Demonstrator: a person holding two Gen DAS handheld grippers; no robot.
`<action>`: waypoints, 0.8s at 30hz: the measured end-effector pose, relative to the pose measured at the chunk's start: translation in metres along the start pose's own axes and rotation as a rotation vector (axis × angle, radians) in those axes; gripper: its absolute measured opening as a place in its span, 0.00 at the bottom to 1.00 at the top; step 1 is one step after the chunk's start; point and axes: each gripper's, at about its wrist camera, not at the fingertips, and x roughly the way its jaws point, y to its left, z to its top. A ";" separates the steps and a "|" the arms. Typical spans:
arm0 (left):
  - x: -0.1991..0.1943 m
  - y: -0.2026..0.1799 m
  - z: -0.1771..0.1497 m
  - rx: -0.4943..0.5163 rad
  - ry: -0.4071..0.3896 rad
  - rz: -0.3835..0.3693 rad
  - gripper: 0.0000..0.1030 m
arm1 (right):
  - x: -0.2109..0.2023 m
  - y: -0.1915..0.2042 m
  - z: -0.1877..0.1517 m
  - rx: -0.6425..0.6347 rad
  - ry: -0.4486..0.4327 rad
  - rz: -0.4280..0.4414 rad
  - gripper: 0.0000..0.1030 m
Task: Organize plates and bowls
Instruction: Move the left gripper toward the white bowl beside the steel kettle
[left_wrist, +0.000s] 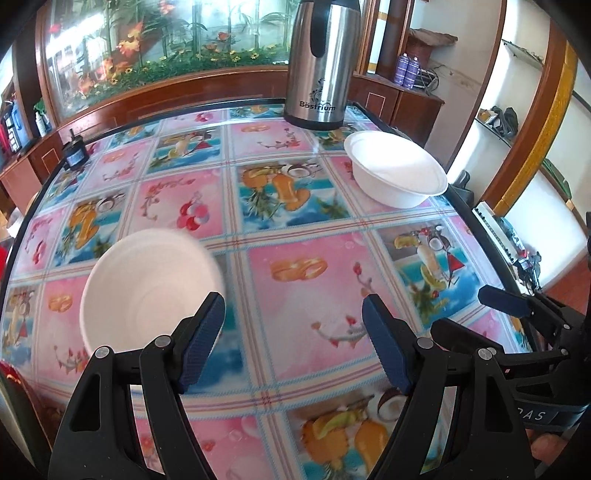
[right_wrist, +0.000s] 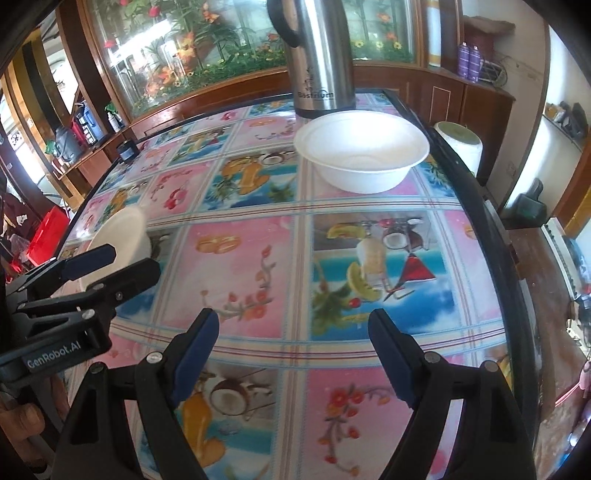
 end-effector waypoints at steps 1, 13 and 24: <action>0.002 -0.001 0.003 -0.002 0.000 -0.001 0.75 | 0.001 -0.005 0.002 0.004 0.005 0.001 0.81; 0.035 -0.023 0.048 -0.014 0.040 -0.034 0.75 | -0.002 -0.056 0.027 0.069 -0.016 -0.013 0.81; 0.069 -0.038 0.089 -0.019 0.067 -0.026 0.75 | 0.007 -0.086 0.054 0.106 -0.024 -0.030 0.81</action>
